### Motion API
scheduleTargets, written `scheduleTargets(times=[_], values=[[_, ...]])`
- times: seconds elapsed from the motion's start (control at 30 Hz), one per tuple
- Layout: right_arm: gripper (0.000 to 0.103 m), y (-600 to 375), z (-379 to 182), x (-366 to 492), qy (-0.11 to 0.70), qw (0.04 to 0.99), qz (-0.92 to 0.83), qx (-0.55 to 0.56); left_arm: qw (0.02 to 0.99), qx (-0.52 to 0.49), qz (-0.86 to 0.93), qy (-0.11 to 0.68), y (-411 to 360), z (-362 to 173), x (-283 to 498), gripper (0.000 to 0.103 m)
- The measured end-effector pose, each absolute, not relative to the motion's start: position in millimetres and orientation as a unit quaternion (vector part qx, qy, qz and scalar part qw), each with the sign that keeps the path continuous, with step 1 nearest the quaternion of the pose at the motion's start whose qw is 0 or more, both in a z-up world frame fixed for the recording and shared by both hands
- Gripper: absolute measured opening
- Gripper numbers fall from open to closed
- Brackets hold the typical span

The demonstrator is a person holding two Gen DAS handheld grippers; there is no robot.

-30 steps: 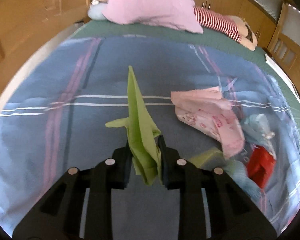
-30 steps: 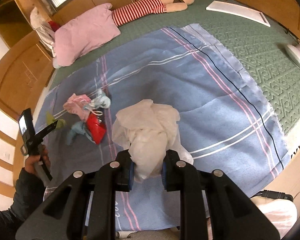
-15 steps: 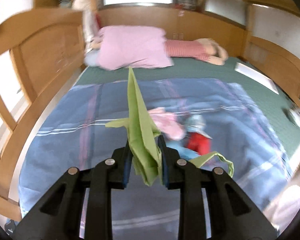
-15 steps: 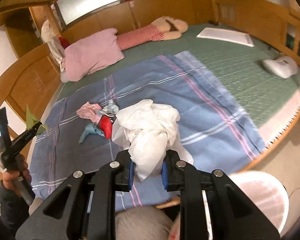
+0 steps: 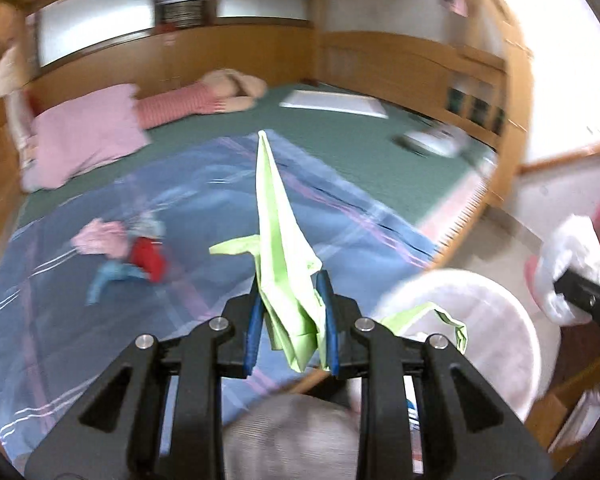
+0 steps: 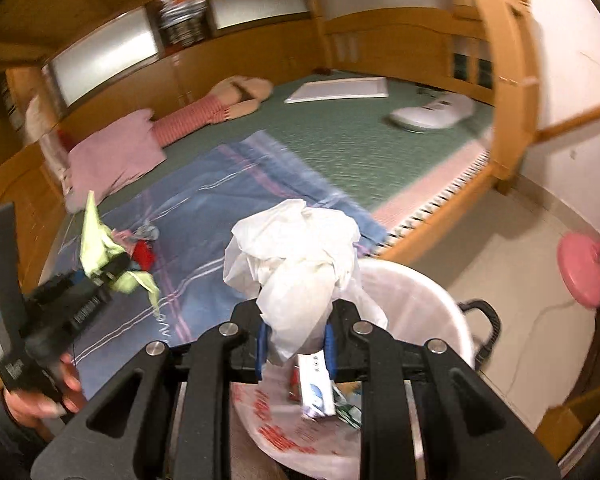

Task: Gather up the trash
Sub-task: 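Carry the paper crane and white bag over the bin and open both tools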

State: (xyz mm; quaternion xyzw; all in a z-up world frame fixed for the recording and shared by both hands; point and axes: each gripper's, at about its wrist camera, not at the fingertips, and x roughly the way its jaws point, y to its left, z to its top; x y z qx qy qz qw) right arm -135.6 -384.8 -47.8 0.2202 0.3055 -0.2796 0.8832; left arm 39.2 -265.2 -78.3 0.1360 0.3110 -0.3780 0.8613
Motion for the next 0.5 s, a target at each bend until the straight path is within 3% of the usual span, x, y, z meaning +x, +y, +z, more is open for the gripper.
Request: scheduleTargets(times=[0.5], values=[[0.023, -397, -57, -210, 0.273, 0.871, -0.331, 0.238, 0.831, 0.193, -0.437, 0.285, -315, -93, -47, 0.027]])
